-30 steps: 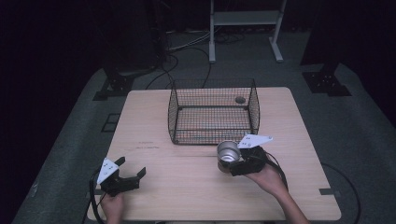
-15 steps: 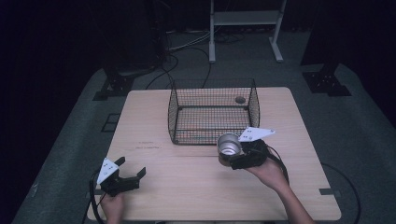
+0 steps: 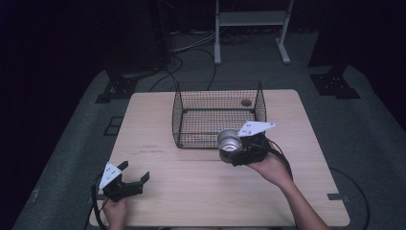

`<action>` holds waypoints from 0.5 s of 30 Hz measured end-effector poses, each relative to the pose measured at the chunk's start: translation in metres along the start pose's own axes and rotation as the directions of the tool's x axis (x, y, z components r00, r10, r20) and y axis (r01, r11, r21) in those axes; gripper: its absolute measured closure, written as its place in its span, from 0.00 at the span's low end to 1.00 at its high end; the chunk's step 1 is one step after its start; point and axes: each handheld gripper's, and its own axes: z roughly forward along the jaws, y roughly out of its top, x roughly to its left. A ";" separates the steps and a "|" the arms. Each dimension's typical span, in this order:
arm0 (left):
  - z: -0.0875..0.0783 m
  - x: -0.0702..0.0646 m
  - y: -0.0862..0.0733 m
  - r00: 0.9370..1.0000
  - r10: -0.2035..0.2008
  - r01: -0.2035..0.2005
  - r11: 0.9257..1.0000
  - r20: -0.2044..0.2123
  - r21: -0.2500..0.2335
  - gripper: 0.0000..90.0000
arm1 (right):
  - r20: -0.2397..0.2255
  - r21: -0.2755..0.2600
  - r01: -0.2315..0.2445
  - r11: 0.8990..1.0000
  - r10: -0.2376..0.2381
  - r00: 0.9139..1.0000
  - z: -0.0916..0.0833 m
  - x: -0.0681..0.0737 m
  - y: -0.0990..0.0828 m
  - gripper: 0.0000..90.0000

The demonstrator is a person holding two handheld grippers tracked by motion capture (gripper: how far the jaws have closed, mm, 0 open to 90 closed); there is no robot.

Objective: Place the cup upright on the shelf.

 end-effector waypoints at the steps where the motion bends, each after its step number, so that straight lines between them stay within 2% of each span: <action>1: 0.000 0.000 0.000 1.000 0.001 -0.001 1.000 0.000 -0.002 0.00 | -0.001 0.001 0.003 1.000 -0.003 1.000 0.000 -0.001 0.002 0.20; 10: 0.000 0.000 0.000 1.000 0.000 0.000 1.000 0.001 -0.001 0.00 | -0.011 0.019 0.011 1.000 -0.011 1.000 0.005 -0.008 0.020 0.20; 15: 0.000 0.000 0.000 1.000 0.003 -0.003 1.000 0.001 -0.002 0.00 | -0.020 0.011 0.012 1.000 -0.011 1.000 0.007 -0.012 0.031 0.20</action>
